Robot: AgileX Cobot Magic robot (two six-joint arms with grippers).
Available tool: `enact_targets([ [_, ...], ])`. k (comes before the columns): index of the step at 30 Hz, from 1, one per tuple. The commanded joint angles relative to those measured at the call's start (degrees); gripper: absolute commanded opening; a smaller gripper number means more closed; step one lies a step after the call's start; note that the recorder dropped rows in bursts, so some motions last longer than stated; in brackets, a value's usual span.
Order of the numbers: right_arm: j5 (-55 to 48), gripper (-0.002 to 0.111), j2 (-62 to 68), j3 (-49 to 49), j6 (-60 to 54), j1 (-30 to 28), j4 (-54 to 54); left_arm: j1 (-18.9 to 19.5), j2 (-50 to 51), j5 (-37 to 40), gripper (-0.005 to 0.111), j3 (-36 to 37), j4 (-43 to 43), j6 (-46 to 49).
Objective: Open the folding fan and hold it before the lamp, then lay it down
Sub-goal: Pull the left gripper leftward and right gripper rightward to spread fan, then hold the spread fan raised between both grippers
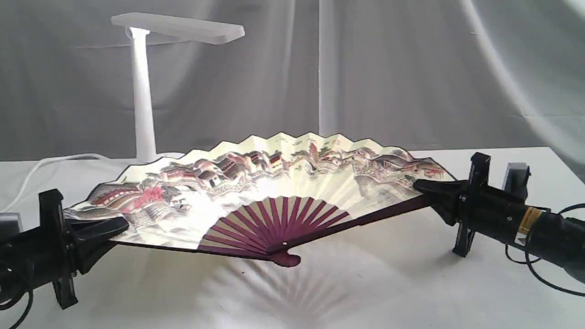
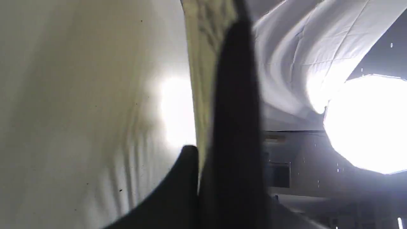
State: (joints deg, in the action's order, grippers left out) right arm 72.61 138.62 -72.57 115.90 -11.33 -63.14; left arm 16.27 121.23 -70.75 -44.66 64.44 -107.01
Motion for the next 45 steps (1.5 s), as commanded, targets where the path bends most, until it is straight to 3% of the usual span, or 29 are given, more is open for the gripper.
enact_targets([
  [1, -2.7, 0.0, -0.3, -0.2, -2.1, -1.3, 4.9, 1.1, -1.6, 0.8, 0.0, 1.8, -2.6, 1.2],
  [19, -2.7, 0.0, -2.5, -0.2, 1.1, -1.3, 8.2, 1.1, -2.6, 0.8, 0.0, 4.0, -6.5, -3.4],
  [33, -2.7, 0.0, -9.0, -0.3, 3.6, -1.3, 7.0, 1.1, -14.7, 0.8, 0.0, 4.1, -5.6, -10.1],
  [45, -2.7, 0.0, -15.2, -0.3, 3.7, -1.3, 7.3, 1.1, -18.6, 0.8, 0.0, 4.1, -5.6, -15.5],
])
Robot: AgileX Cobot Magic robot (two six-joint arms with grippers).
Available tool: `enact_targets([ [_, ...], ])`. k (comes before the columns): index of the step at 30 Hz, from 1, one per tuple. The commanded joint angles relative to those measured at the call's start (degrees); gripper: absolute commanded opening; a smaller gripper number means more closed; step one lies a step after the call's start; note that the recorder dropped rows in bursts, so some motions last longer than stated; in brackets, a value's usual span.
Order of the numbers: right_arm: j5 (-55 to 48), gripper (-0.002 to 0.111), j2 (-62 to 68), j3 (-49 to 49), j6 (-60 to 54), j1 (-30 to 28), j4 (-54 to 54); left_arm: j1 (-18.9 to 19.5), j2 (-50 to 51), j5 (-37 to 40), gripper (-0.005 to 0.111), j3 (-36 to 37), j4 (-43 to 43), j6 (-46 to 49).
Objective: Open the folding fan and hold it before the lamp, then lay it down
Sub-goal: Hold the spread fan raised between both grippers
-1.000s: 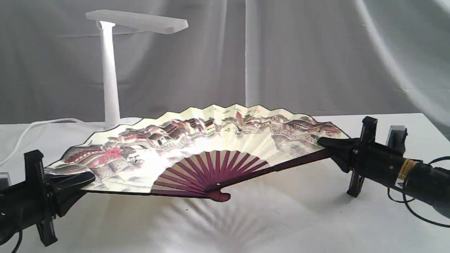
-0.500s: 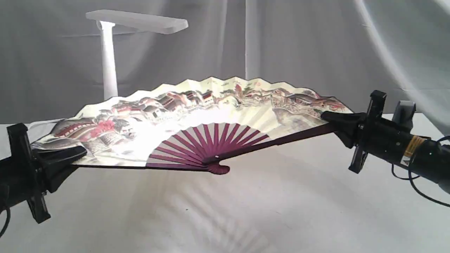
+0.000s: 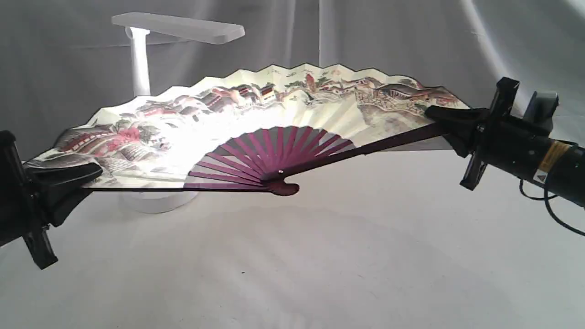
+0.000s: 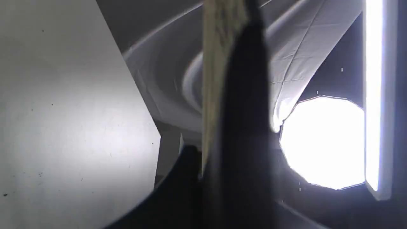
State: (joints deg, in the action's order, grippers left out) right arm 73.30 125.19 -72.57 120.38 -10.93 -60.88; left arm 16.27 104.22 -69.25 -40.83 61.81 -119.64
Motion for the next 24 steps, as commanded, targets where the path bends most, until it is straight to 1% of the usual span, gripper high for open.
enact_targets([
  [1, -3.3, 0.0, -2.2, -0.3, -0.8, -1.7, 5.0, 1.1, -2.0, -0.7, 0.0, 0.3, -3.3, -2.9],
  [8, -3.3, 0.0, -3.1, -0.3, -0.8, -1.7, 5.4, 1.1, -3.6, -0.7, 0.0, 0.3, -4.4, -2.9],
  [24, -3.3, 0.0, -3.0, -0.3, -0.8, -1.7, 3.1, 1.1, -3.7, -0.7, 0.0, 0.3, -3.9, -2.9],
])
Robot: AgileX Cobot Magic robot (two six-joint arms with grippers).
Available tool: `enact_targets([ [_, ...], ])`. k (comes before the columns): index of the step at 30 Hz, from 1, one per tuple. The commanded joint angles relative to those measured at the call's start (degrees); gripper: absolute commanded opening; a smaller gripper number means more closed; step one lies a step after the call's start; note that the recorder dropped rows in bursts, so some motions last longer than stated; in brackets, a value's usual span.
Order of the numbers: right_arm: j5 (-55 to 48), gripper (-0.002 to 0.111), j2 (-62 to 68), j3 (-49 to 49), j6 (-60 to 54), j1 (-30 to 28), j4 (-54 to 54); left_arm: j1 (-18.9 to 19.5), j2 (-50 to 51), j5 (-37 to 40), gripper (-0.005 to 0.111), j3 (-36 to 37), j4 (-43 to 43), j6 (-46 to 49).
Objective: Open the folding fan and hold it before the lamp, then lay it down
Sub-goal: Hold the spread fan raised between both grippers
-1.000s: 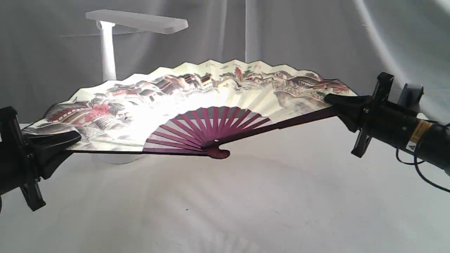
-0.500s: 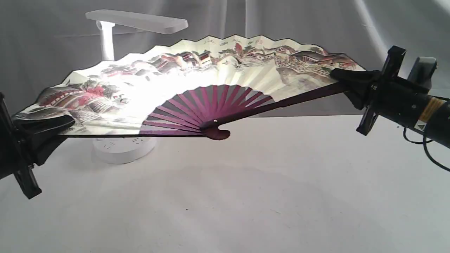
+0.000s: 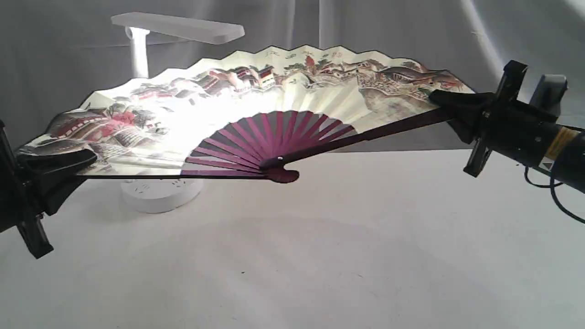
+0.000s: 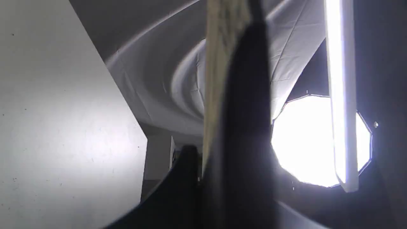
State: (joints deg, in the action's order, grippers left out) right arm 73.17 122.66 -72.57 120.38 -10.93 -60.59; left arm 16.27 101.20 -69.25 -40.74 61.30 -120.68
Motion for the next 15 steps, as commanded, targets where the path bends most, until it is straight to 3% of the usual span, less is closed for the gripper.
enact_targets([
  [1, -3.2, 0.0, -0.4, -0.3, -0.8, -1.7, 2.8, 1.1, -0.7, -0.7, 0.0, 0.2, -3.4, -1.8],
  [15, -3.2, 0.0, -0.4, 0.9, -0.8, -1.7, -1.3, 1.1, -0.7, -0.7, 0.0, 0.2, -0.2, 0.3],
])
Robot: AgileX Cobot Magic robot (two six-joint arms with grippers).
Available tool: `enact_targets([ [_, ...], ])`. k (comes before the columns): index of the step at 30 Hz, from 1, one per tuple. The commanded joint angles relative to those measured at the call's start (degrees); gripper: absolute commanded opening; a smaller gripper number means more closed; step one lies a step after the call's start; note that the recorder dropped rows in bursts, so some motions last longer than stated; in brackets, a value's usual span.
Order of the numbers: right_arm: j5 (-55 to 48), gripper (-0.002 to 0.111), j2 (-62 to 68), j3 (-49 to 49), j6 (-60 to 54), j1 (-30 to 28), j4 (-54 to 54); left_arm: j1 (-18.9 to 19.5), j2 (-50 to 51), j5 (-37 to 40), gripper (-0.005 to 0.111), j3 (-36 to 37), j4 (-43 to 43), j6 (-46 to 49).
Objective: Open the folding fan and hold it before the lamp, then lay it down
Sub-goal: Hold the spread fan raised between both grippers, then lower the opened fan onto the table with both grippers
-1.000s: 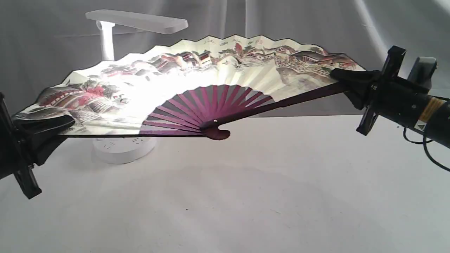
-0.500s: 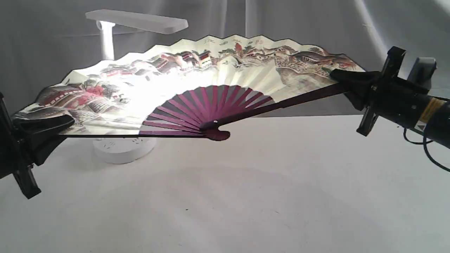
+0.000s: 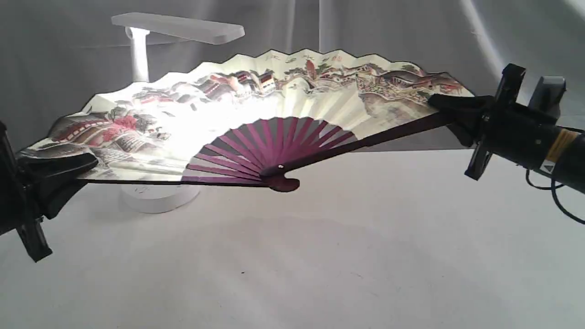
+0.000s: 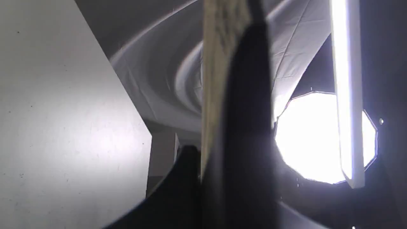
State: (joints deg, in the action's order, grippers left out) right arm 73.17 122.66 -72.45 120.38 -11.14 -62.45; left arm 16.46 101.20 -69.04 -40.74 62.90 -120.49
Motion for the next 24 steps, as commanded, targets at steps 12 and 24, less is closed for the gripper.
enact_targets([
  [12, -3.2, 0.0, -0.4, 8.3, -6.6, -4.2, -1.7, 0.9, 2.2, -0.9, 0.0, 4.6, -1.5, 7.8],
  [24, -6.1, 0.0, -0.4, 17.5, -16.2, -4.2, 2.1, 0.9, 15.2, -0.9, 0.0, 7.3, -2.8, 17.6],
])
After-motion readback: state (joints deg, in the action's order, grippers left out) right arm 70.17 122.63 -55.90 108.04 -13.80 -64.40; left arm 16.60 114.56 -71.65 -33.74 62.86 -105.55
